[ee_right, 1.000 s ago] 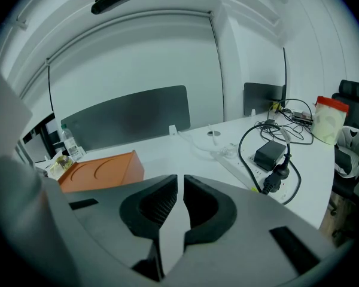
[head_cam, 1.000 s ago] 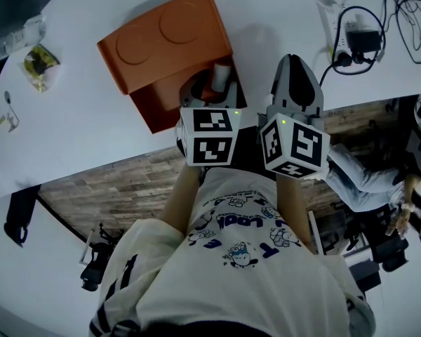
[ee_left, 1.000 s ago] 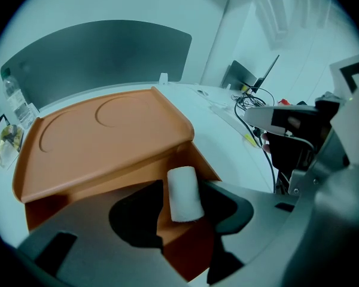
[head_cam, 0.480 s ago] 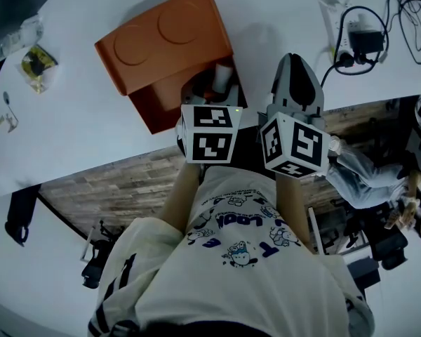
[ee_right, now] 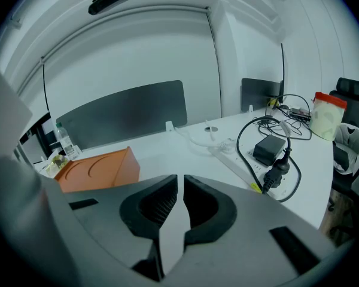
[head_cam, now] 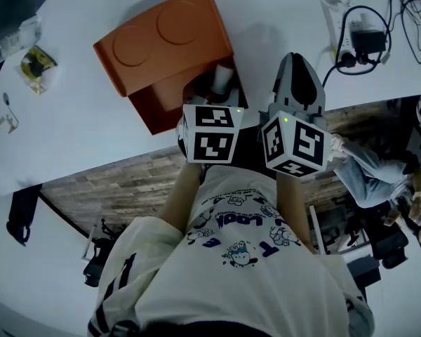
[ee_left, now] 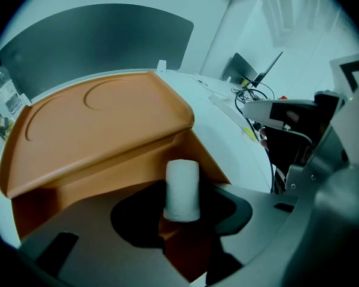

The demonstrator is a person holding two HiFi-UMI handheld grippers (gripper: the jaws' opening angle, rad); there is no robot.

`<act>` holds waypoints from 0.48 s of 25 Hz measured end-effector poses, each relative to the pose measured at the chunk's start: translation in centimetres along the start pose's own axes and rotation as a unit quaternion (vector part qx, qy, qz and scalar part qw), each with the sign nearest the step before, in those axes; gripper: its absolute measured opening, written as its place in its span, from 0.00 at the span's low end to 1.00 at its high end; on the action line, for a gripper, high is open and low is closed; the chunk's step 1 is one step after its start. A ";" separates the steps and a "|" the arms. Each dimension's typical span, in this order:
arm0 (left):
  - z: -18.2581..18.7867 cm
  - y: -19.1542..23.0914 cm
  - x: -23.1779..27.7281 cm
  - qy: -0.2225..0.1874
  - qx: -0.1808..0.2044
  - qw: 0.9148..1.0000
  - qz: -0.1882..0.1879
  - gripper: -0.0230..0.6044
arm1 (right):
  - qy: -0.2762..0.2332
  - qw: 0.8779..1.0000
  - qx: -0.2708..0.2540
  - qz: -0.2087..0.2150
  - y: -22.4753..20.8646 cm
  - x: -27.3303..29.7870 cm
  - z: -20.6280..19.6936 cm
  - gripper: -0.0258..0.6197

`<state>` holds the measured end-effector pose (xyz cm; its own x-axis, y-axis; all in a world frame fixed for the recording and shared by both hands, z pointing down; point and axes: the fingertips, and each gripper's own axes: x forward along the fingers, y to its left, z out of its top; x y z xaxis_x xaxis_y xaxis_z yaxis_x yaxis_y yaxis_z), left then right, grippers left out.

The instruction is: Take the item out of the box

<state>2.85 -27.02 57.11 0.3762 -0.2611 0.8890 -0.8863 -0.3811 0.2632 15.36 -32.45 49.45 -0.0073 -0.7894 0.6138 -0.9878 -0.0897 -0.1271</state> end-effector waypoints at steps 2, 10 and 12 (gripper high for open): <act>0.0 0.0 0.0 0.001 0.003 1.000 0.002 0.34 | -0.001 1.000 0.000 -0.001 0.0 0.0 0.0 0.12; 0.0 0.0 -0.1 0.000 0.004 1.000 0.004 0.33 | -0.002 1.000 0.003 -0.002 -0.2 -0.1 0.1 0.12; 0.0 0.2 -0.3 -0.002 0.005 1.000 0.008 0.33 | -0.003 1.000 0.003 -0.001 -0.2 -0.2 0.1 0.12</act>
<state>2.56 -27.06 56.87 0.3633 -0.2704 0.8916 -0.8894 -0.3855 0.2456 15.55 -32.34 49.29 -0.0041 -0.7924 0.6100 -0.9868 -0.0957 -0.1309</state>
